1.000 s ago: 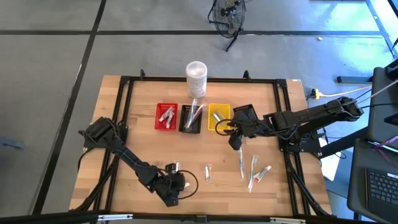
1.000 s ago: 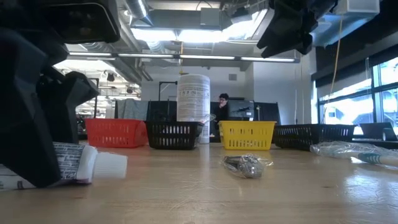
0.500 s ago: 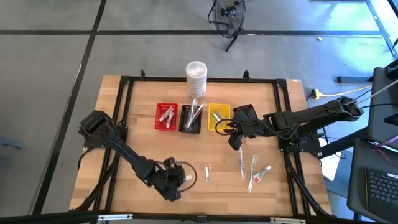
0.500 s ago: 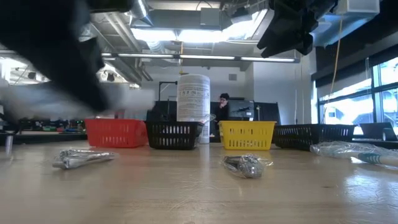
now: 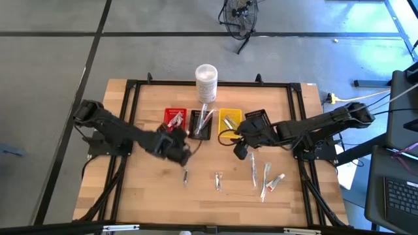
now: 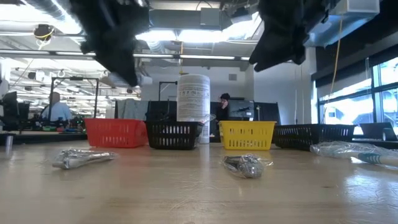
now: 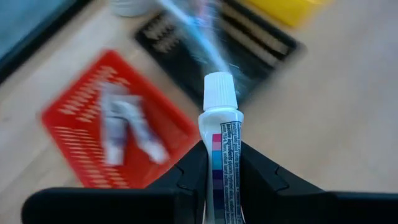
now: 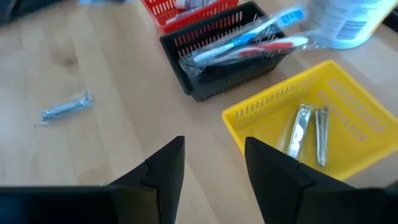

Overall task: Pick & Place Travel size toiletries
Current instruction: Put the toothpaste into the red basket

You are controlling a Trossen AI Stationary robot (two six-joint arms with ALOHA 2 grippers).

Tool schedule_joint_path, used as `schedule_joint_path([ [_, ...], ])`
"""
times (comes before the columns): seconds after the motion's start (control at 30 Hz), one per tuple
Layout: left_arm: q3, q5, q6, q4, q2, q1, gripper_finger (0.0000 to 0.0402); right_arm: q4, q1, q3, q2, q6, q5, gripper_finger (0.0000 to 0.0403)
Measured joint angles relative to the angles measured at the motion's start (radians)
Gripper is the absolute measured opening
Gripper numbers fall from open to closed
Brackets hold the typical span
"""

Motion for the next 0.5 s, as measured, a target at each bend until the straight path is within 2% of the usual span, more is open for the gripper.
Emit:
schedule_joint_path([
  [0.17,0.000,0.000,0.078,0.006,0.000,0.166,0.0066,0.067,0.000,0.000,0.071,-0.016,-0.003,0.0161],
  [0.27,-0.008,0.001,0.071,0.016,0.009,0.245,0.0066,0.092,0.000,0.000,0.107,-0.018,-0.007,0.0153],
  [0.5,-0.125,0.027,0.071,0.153,0.018,0.361,0.0066,0.100,-0.001,0.000,0.139,-0.019,-0.014,0.0136],
])
